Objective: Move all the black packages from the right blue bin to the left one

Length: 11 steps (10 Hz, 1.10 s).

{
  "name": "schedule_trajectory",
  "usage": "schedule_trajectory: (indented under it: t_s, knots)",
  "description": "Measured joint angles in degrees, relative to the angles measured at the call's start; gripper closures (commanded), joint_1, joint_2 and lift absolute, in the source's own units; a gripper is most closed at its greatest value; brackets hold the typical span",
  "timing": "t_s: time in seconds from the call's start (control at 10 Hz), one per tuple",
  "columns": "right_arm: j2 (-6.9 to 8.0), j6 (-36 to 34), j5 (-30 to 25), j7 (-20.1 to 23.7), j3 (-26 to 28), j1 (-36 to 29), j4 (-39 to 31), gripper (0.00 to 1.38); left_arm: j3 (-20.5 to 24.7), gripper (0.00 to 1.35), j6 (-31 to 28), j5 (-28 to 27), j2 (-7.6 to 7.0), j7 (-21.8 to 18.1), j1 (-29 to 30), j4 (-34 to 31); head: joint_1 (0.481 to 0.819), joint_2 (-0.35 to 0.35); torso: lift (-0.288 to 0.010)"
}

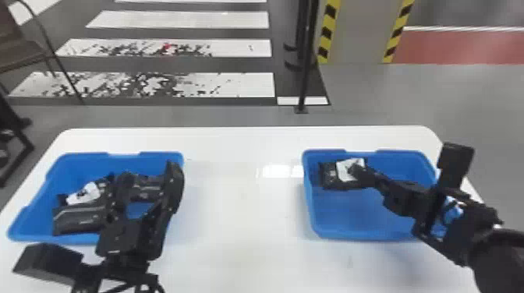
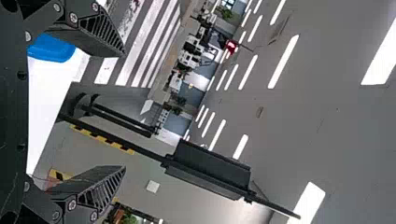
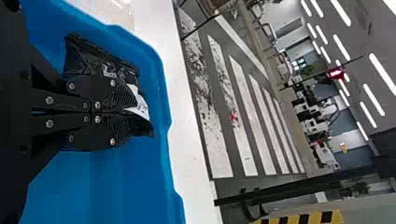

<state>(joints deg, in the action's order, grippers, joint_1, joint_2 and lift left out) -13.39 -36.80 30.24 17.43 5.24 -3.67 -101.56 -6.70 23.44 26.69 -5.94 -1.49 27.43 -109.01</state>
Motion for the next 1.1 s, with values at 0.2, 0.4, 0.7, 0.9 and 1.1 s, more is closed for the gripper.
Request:
schedule_trajectory:
  t_s: [0.2, 0.4, 0.7, 0.9, 1.1]
  knots:
    - [-0.18, 0.45, 10.38, 4.14, 0.55, -1.91, -3.96, 1.24, -1.00, 0.20, 1.01, 1.46, -0.16, 0.10, 0.12, -1.25, 0.695, 0.035, -0.154]
    - [-0.76, 0.44, 21.70, 9.60, -2.55, 0.70, -2.45, 1.24, -4.20, 0.20, 1.37, 6.32, -0.78, 0.09, -0.26, -3.46, 0.695, 0.083, -0.154]
    - [-2.33, -0.67, 35.72, 12.75, -12.75, 4.56, 1.47, 1.24, -11.43, 0.20, 0.47, 13.99, -2.64, -0.11, -1.74, -5.52, 0.695, 0.133, -0.154]
    - [-2.58, -0.80, 38.00, 12.71, -17.20, 6.26, 2.57, 1.24, -14.08, 0.20, 0.00, 15.60, -3.41, -0.36, -2.25, -5.79, 0.695, 0.150, -0.154]
    - [-2.69, -0.26, 39.82, 12.67, -21.00, 8.01, 3.93, 1.24, -14.99, 0.79, -0.93, 15.80, -3.61, -0.55, -2.53, -5.81, 0.695, 0.166, -0.154]
